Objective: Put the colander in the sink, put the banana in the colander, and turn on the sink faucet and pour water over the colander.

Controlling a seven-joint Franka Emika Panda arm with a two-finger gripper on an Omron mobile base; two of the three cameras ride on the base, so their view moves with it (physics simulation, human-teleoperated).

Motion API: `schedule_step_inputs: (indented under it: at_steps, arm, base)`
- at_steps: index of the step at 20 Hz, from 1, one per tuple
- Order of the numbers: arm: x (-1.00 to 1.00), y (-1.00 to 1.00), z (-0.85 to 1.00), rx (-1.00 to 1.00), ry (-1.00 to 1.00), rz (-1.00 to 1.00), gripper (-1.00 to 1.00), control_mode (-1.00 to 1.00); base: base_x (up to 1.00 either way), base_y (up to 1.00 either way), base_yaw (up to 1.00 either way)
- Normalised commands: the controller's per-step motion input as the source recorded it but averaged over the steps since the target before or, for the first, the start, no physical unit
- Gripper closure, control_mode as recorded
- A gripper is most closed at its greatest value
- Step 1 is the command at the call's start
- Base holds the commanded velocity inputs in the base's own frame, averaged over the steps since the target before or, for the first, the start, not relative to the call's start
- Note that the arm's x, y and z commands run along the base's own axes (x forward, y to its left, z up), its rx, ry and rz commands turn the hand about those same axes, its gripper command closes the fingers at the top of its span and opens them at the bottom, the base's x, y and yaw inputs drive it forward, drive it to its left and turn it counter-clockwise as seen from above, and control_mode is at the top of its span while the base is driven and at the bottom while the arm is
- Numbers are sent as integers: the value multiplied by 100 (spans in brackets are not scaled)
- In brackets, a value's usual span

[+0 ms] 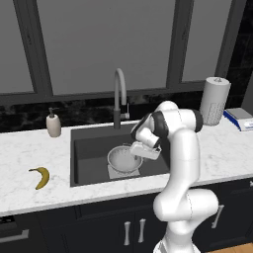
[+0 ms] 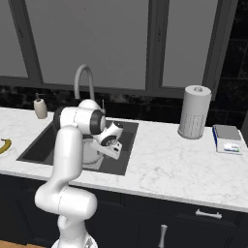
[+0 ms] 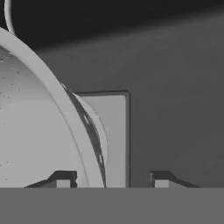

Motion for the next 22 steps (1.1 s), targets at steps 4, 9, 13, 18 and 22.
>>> schedule_step_inputs:
  at_steps: [4, 9, 13, 18, 22]
  arm:
    - [-24, 0, 31, 3, -6, 0, -100, -100]
    - [-44, -18, 68, 15, -12, 0, -100, -100]
    - [-70, -23, 100, 17, -12, 0, -100, -100]
    - [-86, -3, 100, 6, -6, 0, -100, -100]
    - [-79, 0, 100, 0, 0, 0, -100, -100]
  base:
    - [0, 0, 0]
    - [0, 0, 0]
    - [0, 0, 0]
    - [0, 0, 0]
    - [0, 0, 0]
